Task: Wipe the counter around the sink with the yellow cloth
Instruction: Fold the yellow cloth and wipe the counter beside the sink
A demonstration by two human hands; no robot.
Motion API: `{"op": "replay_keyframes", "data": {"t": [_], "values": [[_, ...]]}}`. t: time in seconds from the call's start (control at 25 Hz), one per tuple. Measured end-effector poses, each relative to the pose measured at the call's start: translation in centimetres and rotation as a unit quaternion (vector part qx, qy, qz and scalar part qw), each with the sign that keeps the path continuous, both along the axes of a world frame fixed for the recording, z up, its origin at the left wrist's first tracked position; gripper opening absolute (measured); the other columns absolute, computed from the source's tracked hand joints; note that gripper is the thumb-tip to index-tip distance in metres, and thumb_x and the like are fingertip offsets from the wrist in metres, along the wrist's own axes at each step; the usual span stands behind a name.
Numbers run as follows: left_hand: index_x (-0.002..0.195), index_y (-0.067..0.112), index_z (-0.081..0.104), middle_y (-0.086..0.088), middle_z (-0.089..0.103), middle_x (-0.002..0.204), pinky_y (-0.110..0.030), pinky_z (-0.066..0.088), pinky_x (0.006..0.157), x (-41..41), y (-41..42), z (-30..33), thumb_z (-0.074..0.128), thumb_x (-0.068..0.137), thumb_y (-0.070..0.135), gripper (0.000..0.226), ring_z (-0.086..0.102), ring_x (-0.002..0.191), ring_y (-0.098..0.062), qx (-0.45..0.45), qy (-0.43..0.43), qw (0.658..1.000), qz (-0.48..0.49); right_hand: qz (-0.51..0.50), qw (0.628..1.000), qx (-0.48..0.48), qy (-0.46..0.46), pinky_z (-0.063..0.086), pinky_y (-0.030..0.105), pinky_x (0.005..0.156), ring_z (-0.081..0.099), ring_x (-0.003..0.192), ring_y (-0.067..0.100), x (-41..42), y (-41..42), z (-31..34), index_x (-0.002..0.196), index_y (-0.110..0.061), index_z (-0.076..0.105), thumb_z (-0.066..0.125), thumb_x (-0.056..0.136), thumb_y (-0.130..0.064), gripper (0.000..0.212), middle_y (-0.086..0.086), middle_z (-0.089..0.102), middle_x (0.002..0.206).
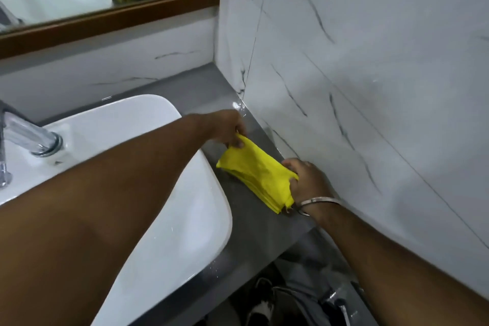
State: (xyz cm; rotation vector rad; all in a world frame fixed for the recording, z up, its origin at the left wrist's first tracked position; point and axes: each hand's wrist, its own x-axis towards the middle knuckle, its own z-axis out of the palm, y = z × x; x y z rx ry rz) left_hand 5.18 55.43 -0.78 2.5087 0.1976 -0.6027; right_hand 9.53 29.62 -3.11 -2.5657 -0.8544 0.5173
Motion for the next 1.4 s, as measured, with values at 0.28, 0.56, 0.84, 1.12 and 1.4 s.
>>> {"op": "replay_keyframes", "data": {"t": [0.28, 0.56, 0.84, 1.12, 1.4], "values": [[0.138, 0.021, 0.049, -0.006, 0.052, 0.142, -0.042, 0.027, 0.111, -7.5, 1.6, 1.6, 0.05, 0.091, 0.049, 0.055, 0.044, 0.132, -0.026, 0.18, -0.155, 0.967, 0.087, 0.193, 0.953, -0.198, -0.124, 0.039, 0.044, 0.1, 0.04, 0.13, 0.036, -0.5, 1.9, -1.4, 0.142, -0.019, 0.028, 0.047, 0.091, -0.022, 0.054, 0.016, 0.034, 0.148], [0.153, 0.013, 0.0, -0.012, -0.006, 0.162, -0.051, 0.002, 0.12, -12.3, 4.1, -0.3, 0.028, 0.072, 0.089, 0.114, -0.011, 0.148, -0.03, 0.168, -0.154, 0.964, 0.14, 0.28, 0.927, -0.187, -0.166, 0.046, 0.055, 0.093, 0.049, 0.125, 0.04, 1.0, 8.8, -6.6, 0.138, -0.023, 0.037, 0.052, 0.075, -0.056, 0.073, 0.012, 0.047, 0.143], [0.148, 0.021, -0.021, -0.004, -0.032, 0.155, -0.057, -0.006, 0.117, -11.7, 3.5, -1.6, 0.036, 0.053, 0.099, 0.135, -0.031, 0.142, -0.022, 0.138, -0.15, 0.965, 0.163, 0.219, 0.948, -0.127, -0.192, 0.045, 0.047, 0.098, 0.042, 0.131, 0.038, 4.0, 12.2, -9.6, 0.14, -0.014, 0.038, 0.033, 0.086, -0.04, 0.06, 0.015, 0.041, 0.147], [0.15, 0.02, -0.017, -0.004, -0.036, 0.153, -0.055, -0.013, 0.116, -11.8, 3.1, -2.3, 0.038, 0.053, 0.097, 0.135, -0.034, 0.141, -0.023, 0.107, -0.176, 0.963, 0.172, 0.343, 0.918, -0.021, -0.199, 0.017, 0.045, 0.116, 0.023, 0.142, 0.035, 5.3, 24.9, -10.7, 0.145, -0.015, 0.026, 0.042, 0.093, -0.034, 0.057, 0.013, 0.026, 0.155], [0.149, 0.019, -0.015, -0.001, -0.042, 0.147, -0.059, -0.008, 0.116, -11.5, 3.0, -1.1, 0.038, 0.055, 0.096, 0.133, -0.036, 0.139, -0.022, 0.117, -0.143, 0.969, 0.162, 0.532, 0.827, 0.014, -0.179, 0.026, 0.046, 0.113, 0.018, 0.144, 0.027, -3.0, 5.3, -10.2, 0.147, -0.027, 0.02, 0.042, 0.087, -0.03, 0.064, 0.002, 0.02, 0.157]]}}
